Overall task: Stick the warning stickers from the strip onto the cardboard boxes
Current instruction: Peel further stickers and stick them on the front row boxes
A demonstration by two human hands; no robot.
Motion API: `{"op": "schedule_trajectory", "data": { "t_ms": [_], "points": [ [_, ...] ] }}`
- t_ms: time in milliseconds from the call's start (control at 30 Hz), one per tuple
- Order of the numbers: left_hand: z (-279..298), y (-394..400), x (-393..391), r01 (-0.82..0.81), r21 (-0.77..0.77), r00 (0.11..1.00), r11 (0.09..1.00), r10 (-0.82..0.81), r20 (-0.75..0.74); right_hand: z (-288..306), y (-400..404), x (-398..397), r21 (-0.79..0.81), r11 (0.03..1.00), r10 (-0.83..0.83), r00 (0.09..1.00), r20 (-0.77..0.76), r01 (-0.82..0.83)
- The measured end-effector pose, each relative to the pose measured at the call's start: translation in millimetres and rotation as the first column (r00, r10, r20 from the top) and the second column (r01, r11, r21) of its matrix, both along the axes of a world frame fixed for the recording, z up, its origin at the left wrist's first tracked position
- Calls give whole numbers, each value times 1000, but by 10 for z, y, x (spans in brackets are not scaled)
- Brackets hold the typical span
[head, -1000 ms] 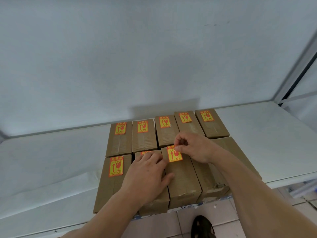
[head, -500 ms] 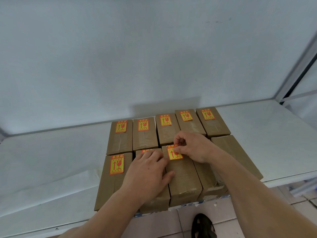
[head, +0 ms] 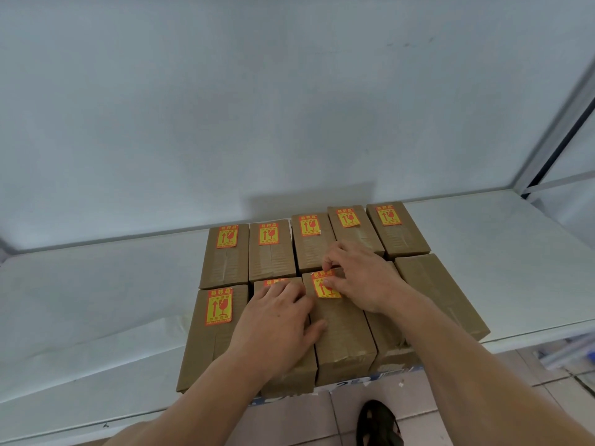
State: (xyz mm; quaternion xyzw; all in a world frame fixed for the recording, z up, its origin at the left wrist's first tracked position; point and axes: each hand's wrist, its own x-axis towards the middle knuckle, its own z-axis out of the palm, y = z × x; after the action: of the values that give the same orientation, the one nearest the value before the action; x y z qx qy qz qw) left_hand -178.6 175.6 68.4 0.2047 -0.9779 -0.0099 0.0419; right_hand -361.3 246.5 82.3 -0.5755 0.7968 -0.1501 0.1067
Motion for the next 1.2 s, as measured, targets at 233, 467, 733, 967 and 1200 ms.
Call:
{"op": "schedule_trajectory", "data": {
  "t_ms": [233, 467, 733, 967, 1200],
  "points": [
    [-7, 7, 7, -7, 9, 1000, 1000, 7, -5, -31, 96, 1, 89, 996, 3, 999, -46, 1],
    [-25, -8, 16, -21, 18, 1000, 1000, 21, 0, -69, 68, 6, 185, 983, -1, 992, -122, 24],
    [-38, 9, 12, -26, 31, 1000, 999, 27, -9, -34, 79, 54, 136, 990, 35, 996, -87, -23],
    [-79, -13, 18, -31, 36, 999, 999, 32, -29, -82, 52, 52, 158, 986, 68, 989, -134, -47],
    [-61, 5, 15, -35, 27, 999, 999, 36, -21, -85, 124, 44, 90, 996, 18, 987, -159, -4]
  ]
}}
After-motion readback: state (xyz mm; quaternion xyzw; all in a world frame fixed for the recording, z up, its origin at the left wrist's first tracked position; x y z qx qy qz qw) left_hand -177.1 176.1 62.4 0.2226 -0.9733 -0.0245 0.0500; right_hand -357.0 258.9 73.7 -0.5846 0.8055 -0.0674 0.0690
